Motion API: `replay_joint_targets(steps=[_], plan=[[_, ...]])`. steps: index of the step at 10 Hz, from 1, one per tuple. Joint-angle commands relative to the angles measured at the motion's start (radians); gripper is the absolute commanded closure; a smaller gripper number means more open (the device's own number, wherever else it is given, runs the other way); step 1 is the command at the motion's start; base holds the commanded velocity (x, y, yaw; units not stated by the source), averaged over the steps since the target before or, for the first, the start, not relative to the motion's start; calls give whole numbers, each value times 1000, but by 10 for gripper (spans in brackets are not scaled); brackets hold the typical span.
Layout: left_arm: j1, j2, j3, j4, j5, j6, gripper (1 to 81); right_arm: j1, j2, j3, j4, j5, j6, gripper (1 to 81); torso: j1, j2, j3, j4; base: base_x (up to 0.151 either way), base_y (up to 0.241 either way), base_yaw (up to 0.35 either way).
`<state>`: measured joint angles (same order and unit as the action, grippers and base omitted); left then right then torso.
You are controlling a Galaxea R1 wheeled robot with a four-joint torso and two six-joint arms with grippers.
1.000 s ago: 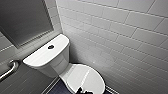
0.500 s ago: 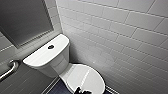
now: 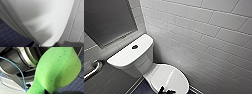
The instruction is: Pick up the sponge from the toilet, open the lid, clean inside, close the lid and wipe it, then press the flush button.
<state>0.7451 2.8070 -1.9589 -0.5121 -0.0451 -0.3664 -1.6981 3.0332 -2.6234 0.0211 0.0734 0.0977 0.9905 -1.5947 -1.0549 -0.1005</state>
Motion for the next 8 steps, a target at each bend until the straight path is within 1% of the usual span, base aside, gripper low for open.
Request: replay_joint_targets(steps=[1, 5, 8], plan=[[-154, 5, 29, 15, -64, 12, 10, -41, -1, 8, -9, -99, -1, 811, 0, 0, 0, 0, 0, 0, 0], [-152, 5, 26, 17, -125, -22, 10, -42, -1, 8, -1, -98, -1, 811, 0, 0, 0, 0, 0, 0, 0], [-155, 8, 14, 17, -142, -29, 10, -42, 0, 10, 0, -96, 1, 811, 0, 0, 0, 0, 0, 0, 0]])
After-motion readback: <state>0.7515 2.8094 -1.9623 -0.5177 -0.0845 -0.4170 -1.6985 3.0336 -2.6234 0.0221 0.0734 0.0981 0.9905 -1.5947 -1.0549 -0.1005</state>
